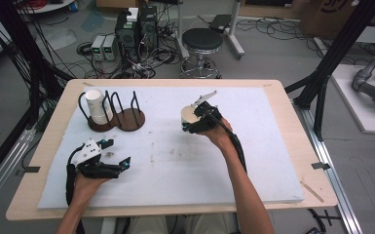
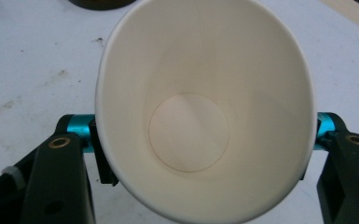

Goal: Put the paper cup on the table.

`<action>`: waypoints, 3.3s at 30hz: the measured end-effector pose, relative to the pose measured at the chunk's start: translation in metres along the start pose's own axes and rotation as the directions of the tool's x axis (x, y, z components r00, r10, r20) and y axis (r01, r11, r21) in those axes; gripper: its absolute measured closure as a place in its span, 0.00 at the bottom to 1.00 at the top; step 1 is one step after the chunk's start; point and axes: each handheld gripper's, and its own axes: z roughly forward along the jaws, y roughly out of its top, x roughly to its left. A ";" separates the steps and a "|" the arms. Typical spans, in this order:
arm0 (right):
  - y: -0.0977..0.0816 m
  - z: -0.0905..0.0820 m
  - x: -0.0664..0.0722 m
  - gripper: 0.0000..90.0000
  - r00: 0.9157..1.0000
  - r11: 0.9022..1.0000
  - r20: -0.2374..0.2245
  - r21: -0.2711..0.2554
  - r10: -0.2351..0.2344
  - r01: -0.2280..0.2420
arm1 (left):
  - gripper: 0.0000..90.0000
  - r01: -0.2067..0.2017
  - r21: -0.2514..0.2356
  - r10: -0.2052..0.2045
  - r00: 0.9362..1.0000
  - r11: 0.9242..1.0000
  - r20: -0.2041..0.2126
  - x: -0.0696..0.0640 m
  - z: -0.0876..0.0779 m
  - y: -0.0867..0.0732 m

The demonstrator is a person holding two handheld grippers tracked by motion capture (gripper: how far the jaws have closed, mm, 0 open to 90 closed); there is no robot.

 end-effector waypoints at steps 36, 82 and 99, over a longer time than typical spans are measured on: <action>0.001 0.046 0.006 0.16 1.000 0.996 -0.001 0.086 0.025 -0.025 | 0.05 0.013 0.009 -0.013 1.000 1.000 -0.011 0.001 0.001 0.000; -0.138 -0.078 0.012 0.16 0.985 0.957 0.094 -0.265 0.145 -0.116 | 0.05 0.024 0.006 -0.024 1.000 1.000 -0.017 0.001 0.001 0.000; -0.176 -0.067 0.004 0.17 0.974 0.931 0.095 -0.326 0.205 -0.165 | 0.05 0.019 0.000 -0.019 1.000 1.000 -0.016 0.001 0.000 0.000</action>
